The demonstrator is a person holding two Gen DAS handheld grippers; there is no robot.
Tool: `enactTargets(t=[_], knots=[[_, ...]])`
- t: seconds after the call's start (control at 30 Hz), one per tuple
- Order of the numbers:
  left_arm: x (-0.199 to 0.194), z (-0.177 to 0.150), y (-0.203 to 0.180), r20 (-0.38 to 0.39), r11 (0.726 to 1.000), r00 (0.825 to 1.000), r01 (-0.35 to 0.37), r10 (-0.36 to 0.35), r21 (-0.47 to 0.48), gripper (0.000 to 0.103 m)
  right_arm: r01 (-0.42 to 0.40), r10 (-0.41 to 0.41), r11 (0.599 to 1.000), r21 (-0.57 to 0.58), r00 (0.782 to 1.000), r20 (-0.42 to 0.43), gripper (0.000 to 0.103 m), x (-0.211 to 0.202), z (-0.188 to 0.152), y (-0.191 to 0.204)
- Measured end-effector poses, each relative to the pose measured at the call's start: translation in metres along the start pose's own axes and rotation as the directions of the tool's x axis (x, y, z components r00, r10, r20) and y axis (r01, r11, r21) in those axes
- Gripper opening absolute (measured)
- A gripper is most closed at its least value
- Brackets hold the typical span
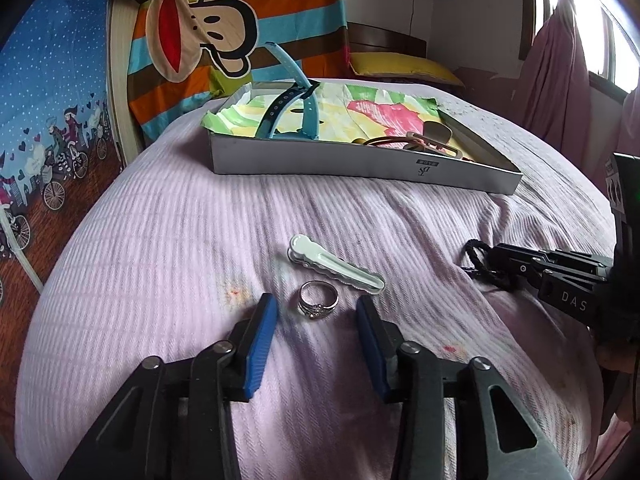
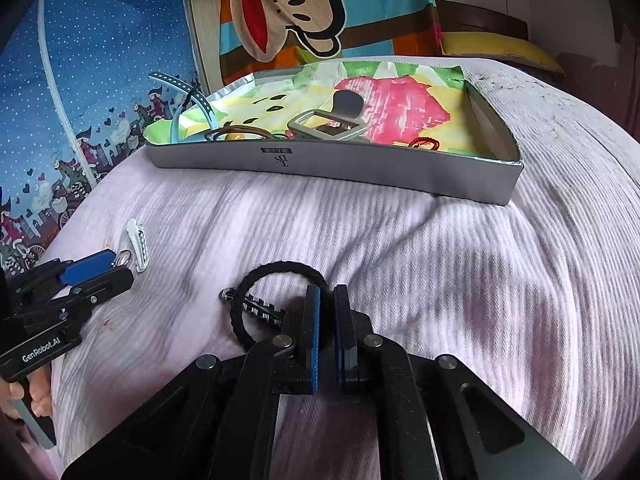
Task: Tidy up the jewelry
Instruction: 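Grasp the silver ring with the left tool while the right tool grasps the black hair tie, then carry the silver ring and black hair tie over the grey tray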
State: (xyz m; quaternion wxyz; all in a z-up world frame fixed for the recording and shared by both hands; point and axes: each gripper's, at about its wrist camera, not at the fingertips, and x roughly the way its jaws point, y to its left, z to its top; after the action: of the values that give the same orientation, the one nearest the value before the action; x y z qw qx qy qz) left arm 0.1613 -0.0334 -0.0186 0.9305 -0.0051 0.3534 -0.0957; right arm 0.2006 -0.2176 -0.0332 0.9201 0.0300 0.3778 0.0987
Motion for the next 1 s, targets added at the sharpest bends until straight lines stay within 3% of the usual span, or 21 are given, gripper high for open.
enactTargets(t=[0.2, 0.47, 1.0], knots=[[-0.001, 0.0, 0.005, 0.014, 0.999, 1.0, 0.008, -0.008, -0.034, 0.019, -0.025, 0.024, 1.0, 0.002, 0.999, 0.026, 0.005, -0.006, -0.002, -0.001], [-0.006, -0.005, 0.003, 0.053, 0.999, 0.998, 0.017, -0.016, -0.033, 0.019, -0.028, 0.027, 1.0, 0.014, 0.996, 0.087, 0.005, -0.018, -0.002, -0.002], [-0.027, 0.003, -0.009, 0.122, 0.999, 0.991, 0.05, -0.052, 0.022, 0.019, -0.078, 0.058, 0.995, 0.065, 0.965, 0.257, 0.005, -0.044, 0.005, -0.009]])
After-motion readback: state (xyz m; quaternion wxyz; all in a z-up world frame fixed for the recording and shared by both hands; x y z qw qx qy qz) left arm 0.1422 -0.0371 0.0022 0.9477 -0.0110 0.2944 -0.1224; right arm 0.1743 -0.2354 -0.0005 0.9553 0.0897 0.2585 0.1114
